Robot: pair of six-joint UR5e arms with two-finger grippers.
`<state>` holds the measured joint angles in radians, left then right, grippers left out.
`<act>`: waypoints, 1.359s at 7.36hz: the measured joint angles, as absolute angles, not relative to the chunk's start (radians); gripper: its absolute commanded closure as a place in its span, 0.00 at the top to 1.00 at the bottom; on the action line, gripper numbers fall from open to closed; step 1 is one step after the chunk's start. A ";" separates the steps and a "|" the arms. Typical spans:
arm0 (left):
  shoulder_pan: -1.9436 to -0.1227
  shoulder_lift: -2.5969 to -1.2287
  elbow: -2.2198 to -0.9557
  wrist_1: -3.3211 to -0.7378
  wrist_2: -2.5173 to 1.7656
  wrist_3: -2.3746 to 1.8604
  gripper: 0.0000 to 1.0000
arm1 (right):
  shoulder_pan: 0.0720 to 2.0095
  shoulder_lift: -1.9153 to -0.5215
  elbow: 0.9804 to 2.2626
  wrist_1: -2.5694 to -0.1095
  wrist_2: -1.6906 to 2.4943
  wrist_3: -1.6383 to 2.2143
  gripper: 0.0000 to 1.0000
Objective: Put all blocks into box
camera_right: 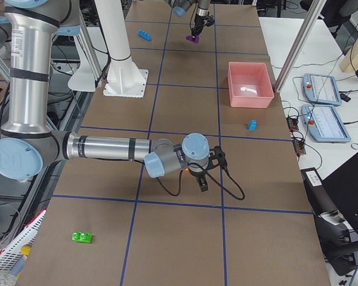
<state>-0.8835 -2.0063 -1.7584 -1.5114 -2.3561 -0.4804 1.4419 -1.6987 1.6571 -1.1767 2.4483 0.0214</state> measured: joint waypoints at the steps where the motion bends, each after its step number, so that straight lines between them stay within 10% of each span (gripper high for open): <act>1: -0.882 -2.159 -1.672 -1.473 -2.358 -0.600 0.00 | 1.442 -1.697 1.658 -1.177 2.448 0.021 1.00; 6: -0.867 -2.713 -0.943 -1.784 -2.272 -0.956 0.00 | 1.439 -1.688 1.659 -1.175 2.448 0.020 1.00; 10: -0.868 -2.774 -0.784 -2.027 -2.098 -1.163 0.52 | 1.429 -1.684 1.662 -1.175 2.448 0.020 1.00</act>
<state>-0.8675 -2.7738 -0.7835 -2.0270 -2.0979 -1.1632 1.4285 -1.6844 1.6624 -1.1750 2.4479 0.0203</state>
